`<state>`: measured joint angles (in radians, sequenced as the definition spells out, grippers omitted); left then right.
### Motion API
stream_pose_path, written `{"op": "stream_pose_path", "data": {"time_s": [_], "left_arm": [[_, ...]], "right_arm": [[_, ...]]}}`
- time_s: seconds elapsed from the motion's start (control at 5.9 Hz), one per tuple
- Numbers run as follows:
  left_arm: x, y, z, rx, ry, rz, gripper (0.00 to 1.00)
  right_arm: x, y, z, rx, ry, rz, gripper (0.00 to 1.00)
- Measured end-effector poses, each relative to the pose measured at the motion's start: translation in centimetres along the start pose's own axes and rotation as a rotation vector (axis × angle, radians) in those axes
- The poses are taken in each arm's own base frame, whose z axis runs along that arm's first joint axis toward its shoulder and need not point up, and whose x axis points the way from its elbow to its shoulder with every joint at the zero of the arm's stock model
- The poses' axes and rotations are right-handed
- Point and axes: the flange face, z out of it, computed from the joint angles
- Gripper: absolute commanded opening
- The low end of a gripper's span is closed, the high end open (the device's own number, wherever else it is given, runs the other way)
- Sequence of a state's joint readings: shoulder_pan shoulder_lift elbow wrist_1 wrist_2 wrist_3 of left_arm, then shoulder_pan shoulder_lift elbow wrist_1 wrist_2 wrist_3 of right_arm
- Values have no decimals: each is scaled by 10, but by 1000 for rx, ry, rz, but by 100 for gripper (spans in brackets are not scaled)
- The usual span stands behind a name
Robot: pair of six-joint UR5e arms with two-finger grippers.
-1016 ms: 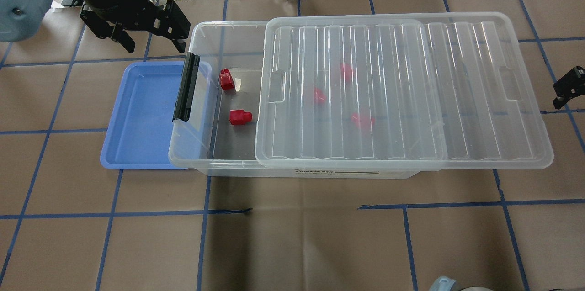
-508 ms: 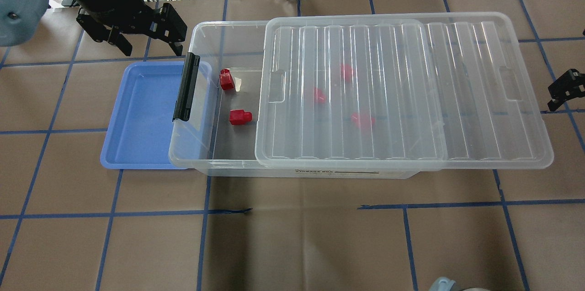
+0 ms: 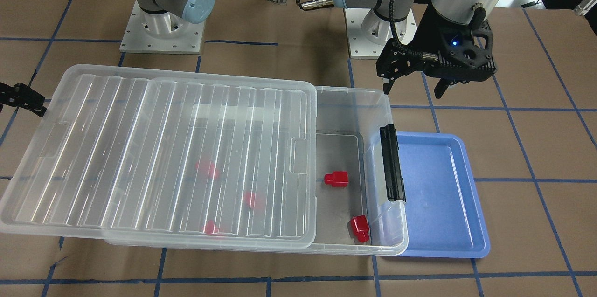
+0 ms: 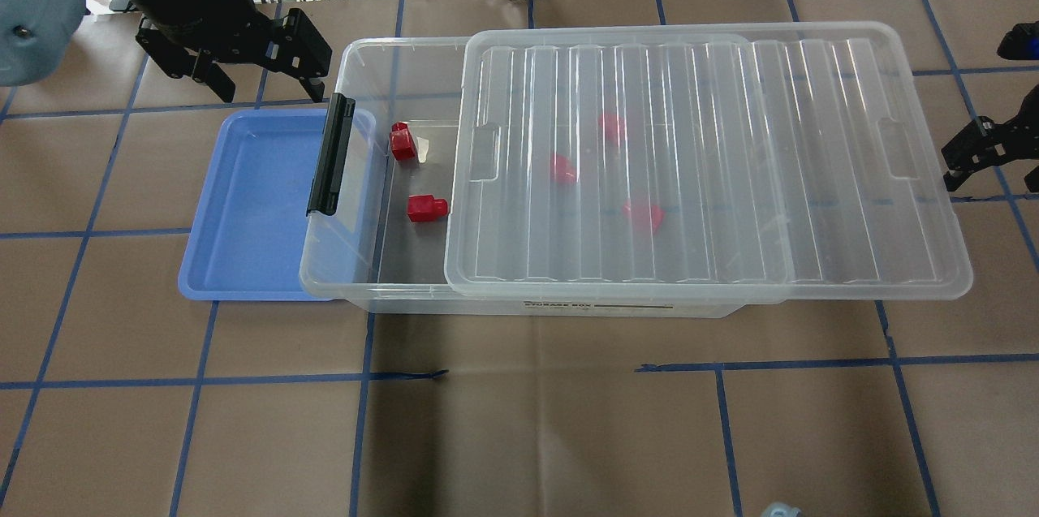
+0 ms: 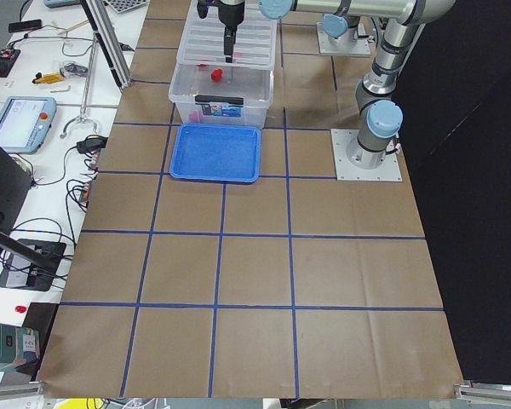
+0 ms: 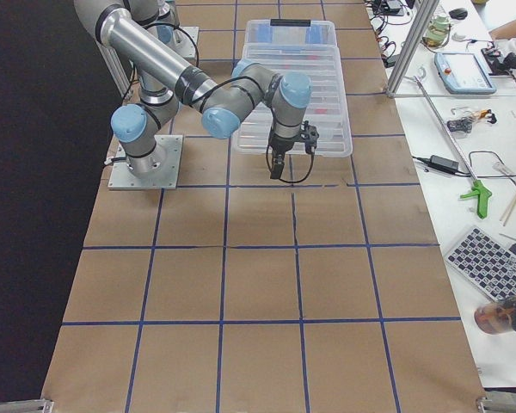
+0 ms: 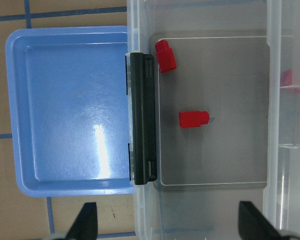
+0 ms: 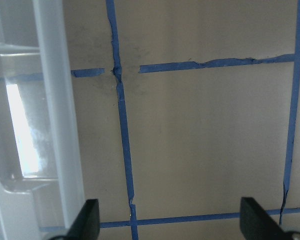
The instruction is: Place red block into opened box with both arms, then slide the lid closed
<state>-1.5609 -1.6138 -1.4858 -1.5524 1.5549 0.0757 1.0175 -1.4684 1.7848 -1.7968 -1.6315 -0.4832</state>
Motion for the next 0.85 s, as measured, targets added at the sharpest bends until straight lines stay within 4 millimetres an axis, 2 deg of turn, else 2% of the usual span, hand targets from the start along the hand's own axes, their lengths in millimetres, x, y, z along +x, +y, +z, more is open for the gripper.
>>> {"op": "stream_pose_path", "data": {"time_s": [0.85], "left_arm": [[-2, 0, -1, 1, 0, 1, 98]], "right_arm": [[-31, -1, -1, 12, -23, -47, 100]]}}
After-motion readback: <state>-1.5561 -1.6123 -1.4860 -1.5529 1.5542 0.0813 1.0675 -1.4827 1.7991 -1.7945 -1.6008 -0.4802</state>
